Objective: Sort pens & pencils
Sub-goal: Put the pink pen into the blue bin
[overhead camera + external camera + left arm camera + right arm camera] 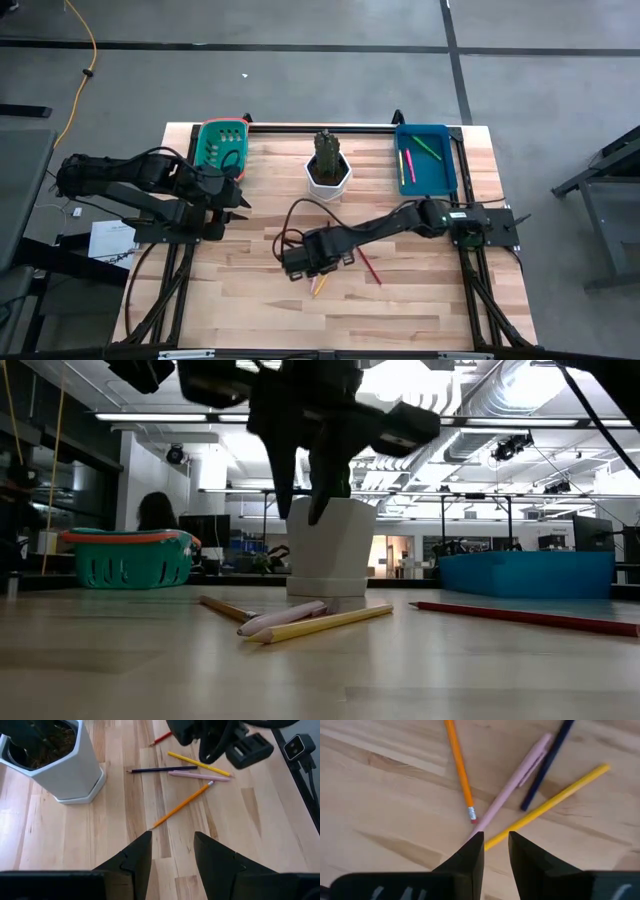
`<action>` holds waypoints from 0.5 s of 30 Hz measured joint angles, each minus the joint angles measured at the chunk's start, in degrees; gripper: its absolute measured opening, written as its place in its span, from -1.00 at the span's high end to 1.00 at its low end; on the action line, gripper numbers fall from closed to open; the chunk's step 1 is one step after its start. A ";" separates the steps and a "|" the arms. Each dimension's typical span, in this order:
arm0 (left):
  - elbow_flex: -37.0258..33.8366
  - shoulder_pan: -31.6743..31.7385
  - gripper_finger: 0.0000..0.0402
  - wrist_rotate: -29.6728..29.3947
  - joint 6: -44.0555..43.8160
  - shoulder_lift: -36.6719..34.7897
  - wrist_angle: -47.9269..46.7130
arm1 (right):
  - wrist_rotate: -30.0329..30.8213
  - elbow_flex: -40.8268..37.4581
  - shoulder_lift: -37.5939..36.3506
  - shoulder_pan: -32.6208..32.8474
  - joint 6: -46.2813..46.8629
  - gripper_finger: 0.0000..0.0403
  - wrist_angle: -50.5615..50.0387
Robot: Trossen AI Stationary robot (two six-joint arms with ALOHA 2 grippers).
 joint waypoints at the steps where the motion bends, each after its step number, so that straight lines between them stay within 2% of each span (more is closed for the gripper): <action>1: 0.00 -0.02 0.34 0.02 0.02 0.00 0.01 | -0.01 -0.25 0.08 -0.02 0.44 0.61 0.08; 9: 0.00 -0.01 0.34 0.18 -1.14 0.00 0.02 | 0.09 -0.68 -0.02 -0.40 3.49 0.61 5.30; 15: 0.00 0.00 0.34 0.26 -0.82 0.00 -0.28 | 0.30 -0.68 -0.02 -0.84 6.41 0.61 4.19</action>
